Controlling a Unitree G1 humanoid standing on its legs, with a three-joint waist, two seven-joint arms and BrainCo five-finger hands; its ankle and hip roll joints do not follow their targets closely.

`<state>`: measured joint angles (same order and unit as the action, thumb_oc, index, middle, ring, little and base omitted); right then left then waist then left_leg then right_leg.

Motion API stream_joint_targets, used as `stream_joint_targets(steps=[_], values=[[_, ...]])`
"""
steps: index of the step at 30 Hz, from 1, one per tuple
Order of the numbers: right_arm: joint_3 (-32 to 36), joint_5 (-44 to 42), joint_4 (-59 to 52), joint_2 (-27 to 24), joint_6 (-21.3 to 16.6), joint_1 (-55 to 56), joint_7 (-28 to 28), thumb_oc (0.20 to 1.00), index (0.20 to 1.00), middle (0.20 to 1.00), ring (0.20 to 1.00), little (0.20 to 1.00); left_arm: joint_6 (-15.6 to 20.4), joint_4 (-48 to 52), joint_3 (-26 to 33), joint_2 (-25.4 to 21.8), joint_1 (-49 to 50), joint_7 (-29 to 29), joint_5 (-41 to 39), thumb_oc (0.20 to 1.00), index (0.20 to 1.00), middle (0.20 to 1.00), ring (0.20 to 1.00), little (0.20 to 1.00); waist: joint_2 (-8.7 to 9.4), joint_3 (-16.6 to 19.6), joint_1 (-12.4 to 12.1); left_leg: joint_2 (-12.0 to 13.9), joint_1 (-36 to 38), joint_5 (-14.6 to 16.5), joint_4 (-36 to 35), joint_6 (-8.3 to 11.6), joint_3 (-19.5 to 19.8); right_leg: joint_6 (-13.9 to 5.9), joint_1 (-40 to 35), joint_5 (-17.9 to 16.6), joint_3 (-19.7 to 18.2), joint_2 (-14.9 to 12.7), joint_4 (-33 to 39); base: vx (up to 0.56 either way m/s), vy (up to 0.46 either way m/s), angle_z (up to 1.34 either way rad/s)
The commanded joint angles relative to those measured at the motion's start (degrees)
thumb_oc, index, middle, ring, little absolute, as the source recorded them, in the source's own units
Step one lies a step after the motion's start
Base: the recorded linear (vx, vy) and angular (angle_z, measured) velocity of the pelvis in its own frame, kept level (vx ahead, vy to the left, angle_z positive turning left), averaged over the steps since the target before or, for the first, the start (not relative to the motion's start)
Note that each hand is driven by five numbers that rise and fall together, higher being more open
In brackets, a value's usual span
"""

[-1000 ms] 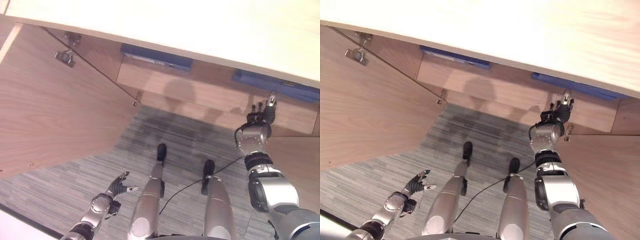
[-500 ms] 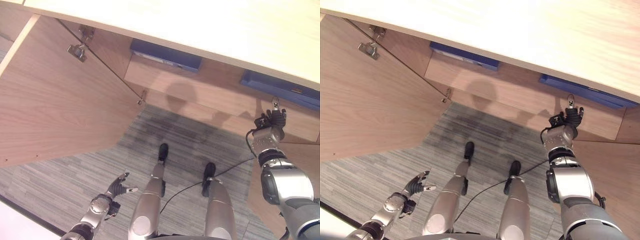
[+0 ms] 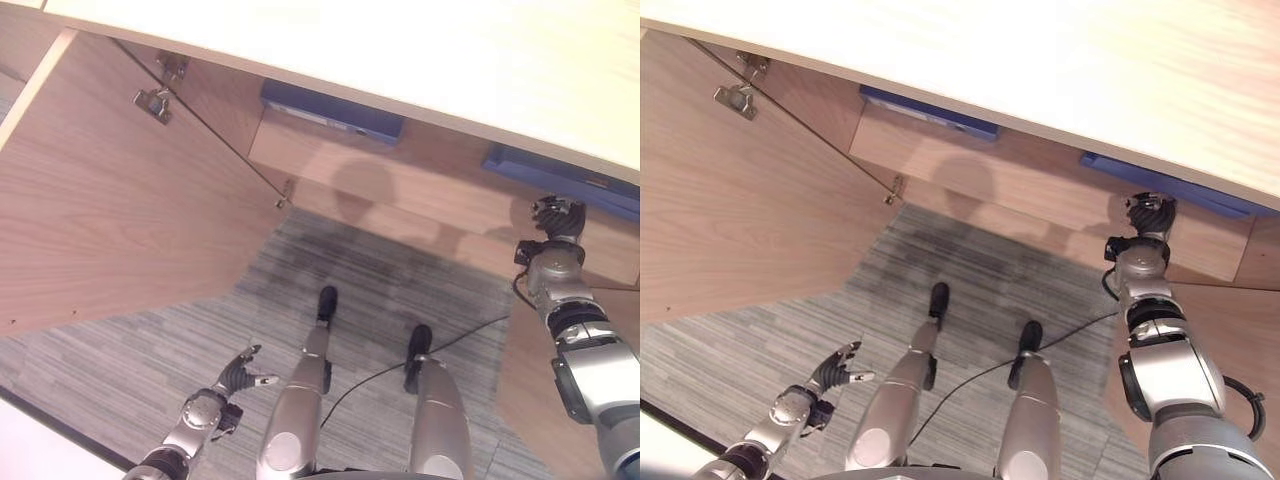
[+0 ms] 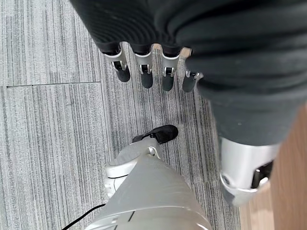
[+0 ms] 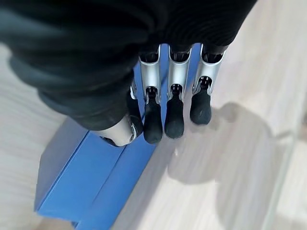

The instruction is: Put the empty folder in the office cabinet

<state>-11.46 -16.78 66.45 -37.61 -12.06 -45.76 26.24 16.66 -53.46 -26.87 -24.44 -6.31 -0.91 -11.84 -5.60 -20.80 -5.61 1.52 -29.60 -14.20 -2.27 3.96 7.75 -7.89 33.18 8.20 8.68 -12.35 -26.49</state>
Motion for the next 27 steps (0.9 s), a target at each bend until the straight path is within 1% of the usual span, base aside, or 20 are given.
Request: stream_joint_targets(steps=[1, 9, 11, 12, 13, 17, 18, 19, 20, 22, 23, 26, 27], values=[[-1.91, 3.63, -1.05, -4.05, -0.53, -0.45, 1.51, 0.200, 0.200, 0.200, 0.200, 0.200, 2.05, -0.19, 0.28, 0.63, 1.17, 0.43, 1.73, 1.000, 1.000, 1.000, 1.000, 1.000, 0.41, -0.12, -0.88, 3.91, 1.88, 8.53, 2.62, 3.61, 0.60, -4.81, -2.66, -7.38, -0.54, -2.88, 9.80, 0.00, 0.000, 0.00], [-3.86, 5.77, 1.02, -5.44, 0.22, -1.86, 1.02, 0.200, 0.200, 0.200, 0.200, 0.200, 2.17, 0.30, -0.03, 0.85, 1.34, 0.18, 0.74, 1.000, 1.000, 1.000, 1.000, 1.000, -0.04, -0.21, -0.85, 3.95, 1.56, 8.49, 2.79, 3.57, 0.58, -4.70, -2.00, -7.33, -0.75, -2.84, 9.44, 0.00, 0.001, -0.01], [-4.06, 5.70, 1.68, -5.79, 0.27, -2.27, 0.88, 0.200, 0.200, 0.200, 0.200, 0.200, 2.24, 0.43, -0.15, 0.75, 1.32, 0.17, 0.86, 1.000, 1.000, 1.000, 1.000, 1.000, -0.17, -0.30, -0.94, 3.91, 1.41, 8.51, 2.86, 3.57, 0.63, -4.71, -1.82, -7.30, -0.77, -2.86, 9.35, 0.00, 0.000, 0.00], [-4.46, 5.63, 2.15, -6.04, 0.43, -2.71, 0.75, 0.200, 0.200, 0.200, 0.200, 0.200, 2.22, 0.47, -0.18, 0.70, 1.47, 0.11, 0.56, 1.000, 1.000, 1.000, 1.000, 1.000, -0.24, -0.43, -0.93, 3.85, 1.55, 8.77, 2.94, 3.58, 0.69, -4.67, -1.64, -6.69, -0.93, -2.95, 8.61, 0.00, 0.000, 0.00], [-4.52, 5.61, 2.49, -6.28, 0.52, -2.85, 0.61, 0.200, 0.200, 0.200, 0.200, 0.200, 2.18, 0.50, -0.19, 0.65, 1.41, 0.05, 0.47, 1.000, 1.000, 1.000, 1.000, 1.000, -0.35, -0.40, -1.04, 3.89, 1.21, 8.48, 2.91, 3.55, 0.74, -4.69, -1.45, -7.17, -0.88, -2.86, 8.97, 0.00, 0.000, 0.00], [-4.96, 5.14, 4.24, -7.39, 0.86, -3.87, 0.05, 0.200, 0.200, 0.200, 0.200, 0.200, 2.29, 1.47, -0.58, 0.09, 1.24, -0.27, 0.12, 1.000, 1.000, 1.000, 1.000, 1.000, -0.80, -0.76, -1.30, 3.74, 0.73, 8.37, 3.05, 3.62, 0.99, -4.69, -0.80, -6.95, -0.83, -2.97, 8.31, 0.00, 0.000, 0.00], [-5.31, 4.79, 5.27, -8.51, 1.15, -4.98, -0.25, 0.200, 0.200, 0.200, 0.200, 0.200, 2.47, 2.25, -0.91, -0.54, 1.18, -0.58, -0.21, 1.000, 1.000, 1.000, 1.000, 1.000, -1.23, -1.38, -1.52, 3.60, 0.48, 8.47, 3.10, 3.73, 1.02, -4.75, -0.29, -6.39, -0.81, -3.17, 7.61, 0.00, 0.000, 0.00], [-5.35, 4.77, 5.32, -8.52, 1.13, -5.05, -0.27, 0.200, 0.200, 0.200, 0.200, 0.200, 2.46, 2.26, -0.90, -0.52, 1.17, -0.59, -0.22, 1.000, 1.000, 1.000, 1.000, 1.000, -1.24, -1.39, -1.51, 3.60, 0.46, 8.48, 3.10, 3.73, 1.02, -4.74, -0.26, -6.38, -0.81, -3.17, 7.59, -0.02, -0.030, 0.04], [-5.84, 4.71, 7.00, -9.86, 1.57, -6.34, -0.46, 0.200, 0.200, 0.200, 0.200, 0.200, 2.65, 3.55, -1.80, -1.20, 1.29, -0.96, -0.26, 1.000, 1.000, 1.000, 1.000, 1.000, -1.91, -1.87, -1.94, 3.46, -0.16, 8.28, 3.10, 3.80, 1.03, -4.83, 0.41, -6.29, -0.68, -3.40, 7.16, -0.03, -0.008, 0.05], [-6.60, 4.54, 8.50, -11.25, 2.00, -7.63, -1.04, 0.200, 0.200, 0.200, 0.200, 0.200, 2.77, 5.28, -2.45, -2.05, 1.49, -1.60, -0.90, 1.000, 1.000, 1.000, 1.000, 1.000, -2.69, -2.36, -2.19, 3.28, -0.88, 7.99, 3.01, 3.89, 1.00, -4.95, 1.30, -6.25, -0.69, -3.58, 6.80, -0.03, -0.005, 0.06], [-6.63, 4.52, 8.54, -11.26, 1.98, -7.67, -1.05, 0.200, 0.200, 0.200, 0.200, 0.200, 2.75, 5.30, -2.45, -2.05, 1.49, -1.61, -0.91, 1.000, 1.000, 1.000, 1.000, 1.000, -2.69, -2.34, -2.19, 3.28, -0.92, 7.99, 3.02, 3.89, 1.00, -4.95, 1.35, -6.25, -0.69, -3.58, 6.78, -0.02, 0.001, 0.07], [-7.31, 3.78, 11.39, -14.66, 2.63, -9.83, -1.87, 0.200, 0.200, 0.200, 0.200, 0.200, 2.83, 7.78, -3.53, -3.34, 1.99, -2.78, -1.56, 1.000, 1.000, 1.000, 1.000, 1.000, -4.44, -2.69, -3.00, 3.00, -2.58, 7.38, 2.75, 3.97, 0.58, -5.27, 3.72, -6.32, -1.10, -4.08, 6.14, -0.01, 0.003, 0.02], [-7.34, 3.77, 11.44, -14.69, 2.61, -9.87, -1.90, 0.200, 0.200, 0.200, 0.200, 0.200, 2.81, 7.79, -3.54, -3.32, 1.98, -2.78, -1.56, 1.000, 1.000, 1.000, 1.000, 1.000, -4.44, -2.63, -3.03, 3.00, -2.65, 7.39, 2.76, 3.97, 0.56, -5.26, 3.82, -6.32, -1.13, -4.08, 6.11, 0.00, 0.000, 0.00]])
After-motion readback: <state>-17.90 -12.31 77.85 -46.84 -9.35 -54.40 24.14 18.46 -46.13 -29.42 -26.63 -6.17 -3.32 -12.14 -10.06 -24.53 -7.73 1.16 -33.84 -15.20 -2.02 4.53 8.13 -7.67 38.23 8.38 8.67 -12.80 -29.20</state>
